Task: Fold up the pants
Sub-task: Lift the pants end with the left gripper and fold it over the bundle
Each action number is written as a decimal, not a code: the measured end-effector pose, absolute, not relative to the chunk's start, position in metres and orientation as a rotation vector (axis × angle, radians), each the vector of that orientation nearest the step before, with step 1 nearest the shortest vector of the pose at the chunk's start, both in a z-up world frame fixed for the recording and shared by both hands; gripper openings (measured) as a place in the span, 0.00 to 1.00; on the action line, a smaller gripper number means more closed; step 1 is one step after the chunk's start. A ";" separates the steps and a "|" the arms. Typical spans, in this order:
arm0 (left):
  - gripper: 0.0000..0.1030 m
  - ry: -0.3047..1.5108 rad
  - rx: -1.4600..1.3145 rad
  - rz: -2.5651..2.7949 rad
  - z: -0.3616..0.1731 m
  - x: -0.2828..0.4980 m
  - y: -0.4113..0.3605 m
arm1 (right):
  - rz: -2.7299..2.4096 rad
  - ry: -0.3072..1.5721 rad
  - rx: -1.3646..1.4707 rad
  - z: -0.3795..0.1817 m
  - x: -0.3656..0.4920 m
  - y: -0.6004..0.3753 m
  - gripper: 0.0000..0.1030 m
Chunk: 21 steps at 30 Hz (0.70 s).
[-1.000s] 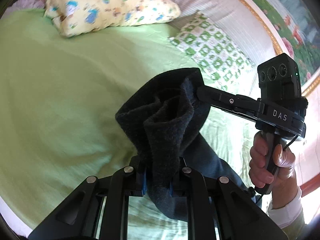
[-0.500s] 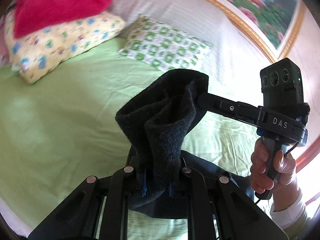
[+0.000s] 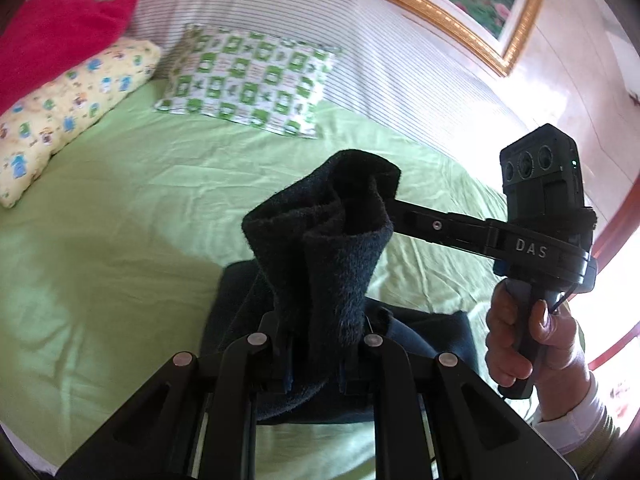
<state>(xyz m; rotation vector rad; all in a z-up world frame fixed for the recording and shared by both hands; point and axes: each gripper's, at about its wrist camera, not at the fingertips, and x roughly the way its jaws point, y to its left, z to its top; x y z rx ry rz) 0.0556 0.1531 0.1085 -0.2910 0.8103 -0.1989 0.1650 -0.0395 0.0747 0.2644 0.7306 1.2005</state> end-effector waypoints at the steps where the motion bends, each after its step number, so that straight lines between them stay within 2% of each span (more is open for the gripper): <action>1: 0.14 0.815 -0.284 -0.211 0.109 0.055 0.146 | 1.192 0.726 0.279 0.072 0.164 -0.047 0.16; 21: 0.14 0.880 -0.164 -0.377 0.103 0.043 0.053 | 1.057 0.689 0.488 0.030 0.138 -0.152 0.16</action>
